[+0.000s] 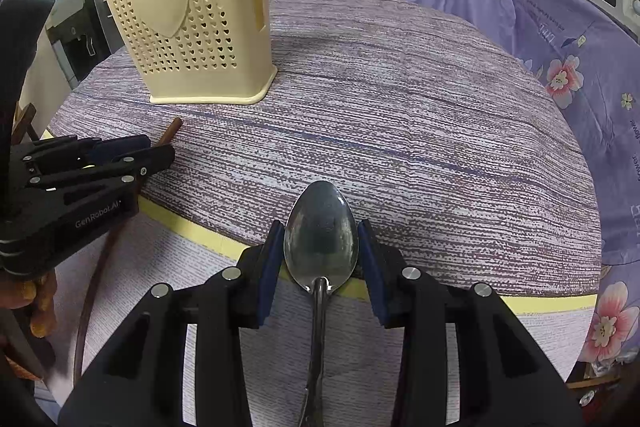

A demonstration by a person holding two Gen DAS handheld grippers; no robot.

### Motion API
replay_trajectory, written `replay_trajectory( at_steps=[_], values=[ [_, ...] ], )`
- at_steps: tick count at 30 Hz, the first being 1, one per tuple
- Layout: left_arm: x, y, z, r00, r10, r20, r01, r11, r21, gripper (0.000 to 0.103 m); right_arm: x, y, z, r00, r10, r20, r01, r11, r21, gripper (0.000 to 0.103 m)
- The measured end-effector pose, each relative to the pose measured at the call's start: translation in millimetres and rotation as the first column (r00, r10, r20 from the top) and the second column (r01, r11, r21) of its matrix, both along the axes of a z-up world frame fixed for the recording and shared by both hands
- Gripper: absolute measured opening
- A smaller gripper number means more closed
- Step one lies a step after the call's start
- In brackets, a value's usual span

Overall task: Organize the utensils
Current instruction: 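Close the left gripper on the last brown chopstick while the right gripper holds the spoon, then lift the chopstick and spoon and carry both above the holder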

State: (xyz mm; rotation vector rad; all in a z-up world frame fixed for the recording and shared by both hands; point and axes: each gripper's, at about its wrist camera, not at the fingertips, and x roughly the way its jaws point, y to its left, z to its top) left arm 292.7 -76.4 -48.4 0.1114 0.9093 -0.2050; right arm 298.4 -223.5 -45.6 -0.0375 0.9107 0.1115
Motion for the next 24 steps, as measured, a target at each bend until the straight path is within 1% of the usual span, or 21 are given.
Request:
replay_trajectory(
  at_steps=[2,3,7,9,12,17,20,24],
  values=[
    [-0.7,0.4,0.4,1.000,-0.010,0.001,0.010,1.000,0.010,0.027,0.2,-0.1,0.1,1.000,0.000,0.000,0.000,1.000,0.000,0.038],
    [-0.1,1.4,0.5,1.000,-0.011,-0.001,0.011,1.000,0.003,0.027,0.2,-0.2,0.1,1.000,-0.001,0.000,0.001,1.000,0.000,0.038],
    [2.4,4.8,0.8,1.000,-0.002,0.000,0.002,1.000,-0.014,0.010,0.5,-0.8,0.2,1.000,-0.001,0.002,0.001,1.000,0.002,0.038],
    [2.2,9.8,1.2,1.000,0.004,-0.004,-0.004,0.999,-0.035,0.009,0.4,-0.2,0.1,1.000,0.001,0.004,-0.001,1.000,-0.001,0.038],
    [1.5,10.0,1.3,1.000,0.006,-0.007,-0.006,0.999,-0.039,0.009,0.5,0.0,0.1,1.000,0.002,0.005,-0.002,1.000,-0.002,0.038],
    [3.2,10.9,1.8,1.000,0.016,-0.008,-0.017,0.998,-0.067,0.008,1.0,-0.1,0.6,1.000,0.001,0.007,-0.001,1.000,0.007,0.038],
    [-0.4,14.2,6.6,1.000,0.017,0.009,-0.016,0.997,-0.076,0.008,0.5,-3.4,2.8,1.000,-0.004,0.015,0.003,0.999,0.033,0.038],
    [-9.2,22.2,26.4,0.998,0.019,0.052,-0.011,0.991,-0.137,0.008,-5.6,-5.3,16.3,0.999,0.011,0.047,-0.016,0.995,0.096,0.038]
  ],
)
